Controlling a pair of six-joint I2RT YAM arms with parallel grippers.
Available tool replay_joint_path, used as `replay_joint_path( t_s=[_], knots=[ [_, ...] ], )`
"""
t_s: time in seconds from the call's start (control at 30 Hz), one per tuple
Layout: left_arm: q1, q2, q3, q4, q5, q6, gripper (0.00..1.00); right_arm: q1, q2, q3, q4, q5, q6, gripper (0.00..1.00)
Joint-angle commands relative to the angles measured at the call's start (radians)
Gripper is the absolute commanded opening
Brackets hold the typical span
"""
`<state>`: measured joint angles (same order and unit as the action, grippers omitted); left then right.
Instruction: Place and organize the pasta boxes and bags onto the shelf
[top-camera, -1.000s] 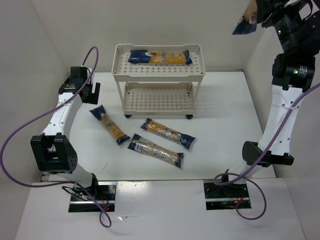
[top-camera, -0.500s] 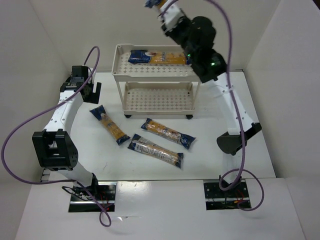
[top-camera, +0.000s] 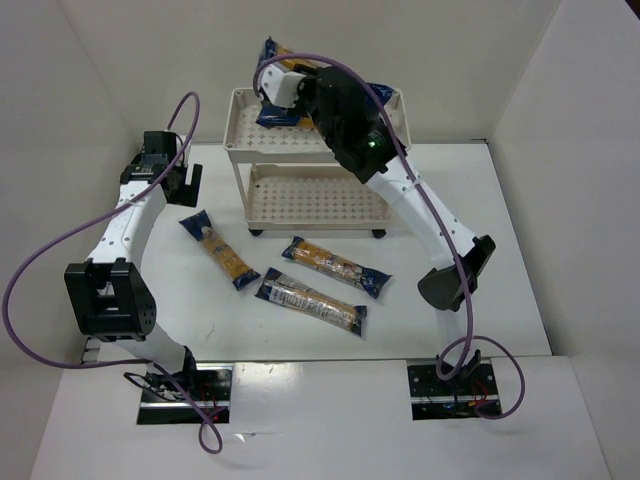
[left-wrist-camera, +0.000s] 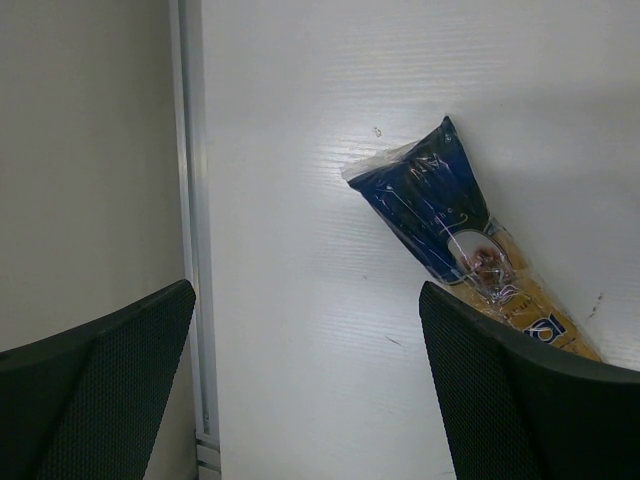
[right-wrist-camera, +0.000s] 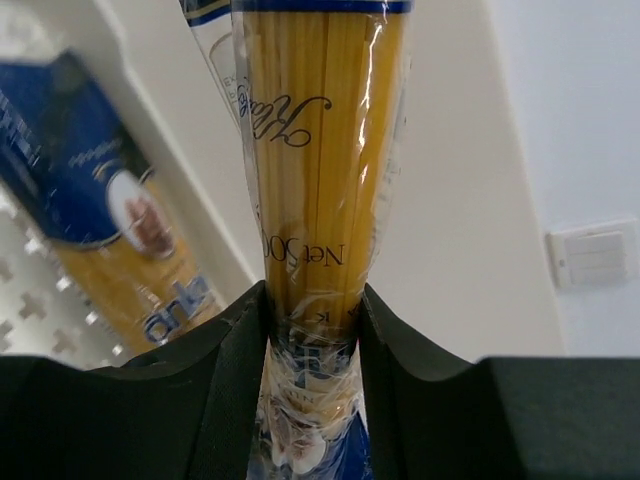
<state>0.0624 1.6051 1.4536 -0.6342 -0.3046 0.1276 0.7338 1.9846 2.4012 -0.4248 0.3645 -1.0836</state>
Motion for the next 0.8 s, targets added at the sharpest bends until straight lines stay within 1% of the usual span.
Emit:
replay_joint_path(
  t_s=[0.0, 0.07, 0.1, 0.13, 0.2, 0.23, 0.27, 0.37, 0.47, 0.5, 0.57, 0.6, 0.63, 0.67, 0.7, 0.73, 0.77],
  knots=[
    [0.005, -0.001, 0.002, 0.024, 0.007, -0.005, 1.00, -0.001, -0.067, -0.040, 0.103, 0.047, -0.096, 0.42],
    [0.005, -0.001, 0.002, 0.024, 0.007, -0.005, 1.00, -0.001, -0.076, -0.051, 0.090, 0.047, -0.107, 0.59],
    [0.005, -0.001, 0.002, 0.024, 0.007, -0.005, 1.00, -0.001, -0.076, -0.065, 0.090, 0.047, -0.107, 0.73],
    [0.005, -0.010, 0.002, 0.024, 0.007, -0.005, 1.00, -0.001, -0.076, -0.065, 0.090, 0.056, -0.107, 0.79],
    [0.005, -0.010, 0.002, 0.024, 0.007, -0.005, 1.00, -0.001, -0.076, -0.076, 0.090, 0.056, -0.107, 0.85],
    [0.005, -0.010, 0.002, 0.024, 0.007, -0.005, 1.00, -0.001, -0.076, -0.065, 0.090, 0.056, -0.093, 0.91],
    [0.005, -0.019, 0.002, 0.024, 0.007, -0.005, 1.00, -0.001, -0.076, -0.054, 0.090, 0.056, -0.073, 0.93],
    [0.005, -0.019, -0.008, 0.024, 0.007, -0.014, 1.00, -0.001, -0.087, -0.010, 0.100, 0.033, -0.030, 0.94],
    [0.005, -0.028, -0.009, 0.024, 0.016, -0.023, 1.00, -0.001, -0.108, 0.050, 0.087, -0.001, 0.086, 0.97],
    [0.005, -0.028, -0.009, 0.024, 0.016, -0.023, 1.00, -0.001, -0.109, 0.106, 0.072, -0.033, 0.178, 0.97],
    [0.005, -0.037, -0.009, 0.024, 0.016, -0.034, 1.00, -0.001, -0.109, 0.177, -0.007, -0.088, 0.281, 0.97],
    [0.005, -0.037, -0.009, 0.024, 0.025, -0.034, 1.00, -0.001, -0.109, 0.232, -0.046, -0.183, 0.330, 0.97],
    [0.005, -0.048, -0.018, 0.024, 0.025, -0.034, 1.00, -0.001, -0.130, 0.249, -0.096, -0.256, 0.402, 0.97],
    [0.005, -0.048, -0.018, 0.013, 0.025, -0.034, 1.00, -0.001, -0.139, 0.250, -0.191, -0.322, 0.436, 0.97],
    [0.005, -0.057, -0.018, 0.013, 0.035, -0.043, 1.00, -0.001, -0.150, 0.231, -0.237, -0.467, 0.470, 0.97],
    [0.014, -0.069, -0.028, 0.004, 0.035, -0.043, 1.00, -0.001, -0.174, 0.205, -0.282, -0.539, 0.516, 0.97],
    [0.014, -0.079, -0.044, 0.004, 0.044, -0.043, 1.00, -0.001, -0.190, 0.163, -0.348, -0.594, 0.516, 0.97]
  ],
)
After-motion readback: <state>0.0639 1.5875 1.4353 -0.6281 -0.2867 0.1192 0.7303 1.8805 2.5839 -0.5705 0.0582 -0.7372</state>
